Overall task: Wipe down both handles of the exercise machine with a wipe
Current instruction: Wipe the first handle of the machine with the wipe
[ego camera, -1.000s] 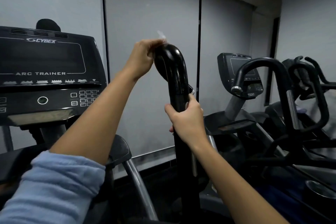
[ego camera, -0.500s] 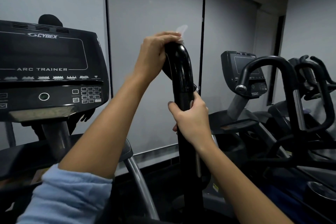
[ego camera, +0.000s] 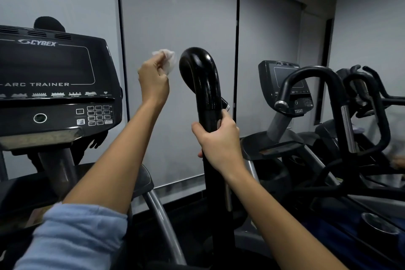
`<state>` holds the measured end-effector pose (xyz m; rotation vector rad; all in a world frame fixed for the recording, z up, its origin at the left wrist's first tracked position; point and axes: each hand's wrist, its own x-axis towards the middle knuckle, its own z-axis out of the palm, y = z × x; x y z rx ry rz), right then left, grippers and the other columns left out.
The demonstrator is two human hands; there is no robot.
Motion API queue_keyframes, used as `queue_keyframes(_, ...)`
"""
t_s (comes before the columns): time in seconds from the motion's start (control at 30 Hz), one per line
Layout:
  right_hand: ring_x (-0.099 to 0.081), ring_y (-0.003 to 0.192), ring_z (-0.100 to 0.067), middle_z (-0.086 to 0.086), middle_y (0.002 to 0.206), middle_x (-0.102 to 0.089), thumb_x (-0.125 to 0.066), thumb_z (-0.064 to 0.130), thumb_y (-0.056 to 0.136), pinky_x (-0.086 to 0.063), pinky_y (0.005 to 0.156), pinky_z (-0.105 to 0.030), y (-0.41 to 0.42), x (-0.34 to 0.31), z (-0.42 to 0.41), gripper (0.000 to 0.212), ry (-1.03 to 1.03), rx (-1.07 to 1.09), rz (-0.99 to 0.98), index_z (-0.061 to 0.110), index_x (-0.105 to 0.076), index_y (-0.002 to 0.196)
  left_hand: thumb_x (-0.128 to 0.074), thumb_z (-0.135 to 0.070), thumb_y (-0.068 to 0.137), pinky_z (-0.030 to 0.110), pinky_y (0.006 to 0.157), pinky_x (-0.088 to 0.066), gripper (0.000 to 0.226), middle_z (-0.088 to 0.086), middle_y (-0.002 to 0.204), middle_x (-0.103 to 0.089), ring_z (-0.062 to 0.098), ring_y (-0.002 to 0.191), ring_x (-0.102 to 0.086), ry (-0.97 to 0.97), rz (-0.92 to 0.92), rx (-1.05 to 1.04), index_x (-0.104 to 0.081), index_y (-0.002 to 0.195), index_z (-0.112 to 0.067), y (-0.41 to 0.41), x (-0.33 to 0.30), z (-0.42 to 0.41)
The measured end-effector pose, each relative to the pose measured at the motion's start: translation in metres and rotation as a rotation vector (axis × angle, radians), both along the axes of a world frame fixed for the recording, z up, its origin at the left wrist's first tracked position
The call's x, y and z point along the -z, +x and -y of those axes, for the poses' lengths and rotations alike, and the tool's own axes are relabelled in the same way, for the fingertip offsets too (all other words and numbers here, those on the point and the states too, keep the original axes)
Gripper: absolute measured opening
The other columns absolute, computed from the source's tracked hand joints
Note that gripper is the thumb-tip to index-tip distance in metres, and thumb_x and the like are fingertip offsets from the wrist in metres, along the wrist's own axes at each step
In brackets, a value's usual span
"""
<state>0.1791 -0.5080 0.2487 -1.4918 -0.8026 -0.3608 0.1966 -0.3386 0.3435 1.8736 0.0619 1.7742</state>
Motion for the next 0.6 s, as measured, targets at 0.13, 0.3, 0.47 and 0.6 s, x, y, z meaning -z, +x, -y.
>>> queue_keyframes(0.13, -0.058, 0.046, -0.022, 0.005, 0.058, -0.05, -0.064, 0.021, 0.079, -0.05, 0.041, -0.026, 0.0, 0.001, 0.0, 0.018, -0.003, -0.011, -0.001, 0.023, -0.047, 0.077, -0.038, -0.004, 0.085, 0.029, 0.09, -0.051, 0.041, 0.005, 0.105, -0.069, 0.017, 0.095, -0.064, 0.225, -0.013, 0.056, -0.064, 0.117, -0.008, 0.002, -0.01, 0.017)
queue_keyframes(0.3, -0.059, 0.046, -0.021, 0.006, 0.056, -0.049, -0.065, 0.022, 0.079, -0.051, 0.044, -0.028, 0.002, 0.001, 0.0, 0.018, 0.008, 0.002, 0.005, 0.025, -0.047, 0.075, -0.035, 0.012, 0.08, 0.03, 0.09, -0.052, 0.055, 0.006, 0.103, -0.07, 0.019, 0.092, -0.064, 0.203, -0.029, 0.081, -0.059, 0.125, -0.01, 0.017, -0.005, 0.01)
queue_keyframes(0.47, -0.061, 0.049, -0.025, 0.006, 0.056, -0.05, -0.065, 0.022, 0.079, -0.048, 0.043, -0.025, 0.003, 0.001, -0.001, 0.018, 0.013, 0.008, 0.022, 0.025, -0.047, 0.076, -0.037, 0.012, 0.084, 0.008, 0.066, -0.036, 0.045, 0.005, 0.079, -0.062, 0.012, 0.068, -0.048, 0.151, -0.055, 0.11, -0.063, 0.115, -0.007, 0.027, 0.004, 0.005)
queue_keyframes(0.6, -0.063, 0.051, -0.026, 0.005, 0.056, -0.051, -0.065, 0.023, 0.078, -0.05, 0.047, -0.029, 0.004, 0.002, -0.002, 0.02, 0.023, 0.015, 0.034, 0.028, -0.046, 0.074, -0.043, 0.016, 0.082, 0.015, 0.062, -0.037, 0.031, -0.003, 0.071, -0.051, 0.003, 0.063, -0.044, 0.082, -0.259, 0.211, -0.064, 0.098, 0.0, 0.028, 0.022, -0.007)
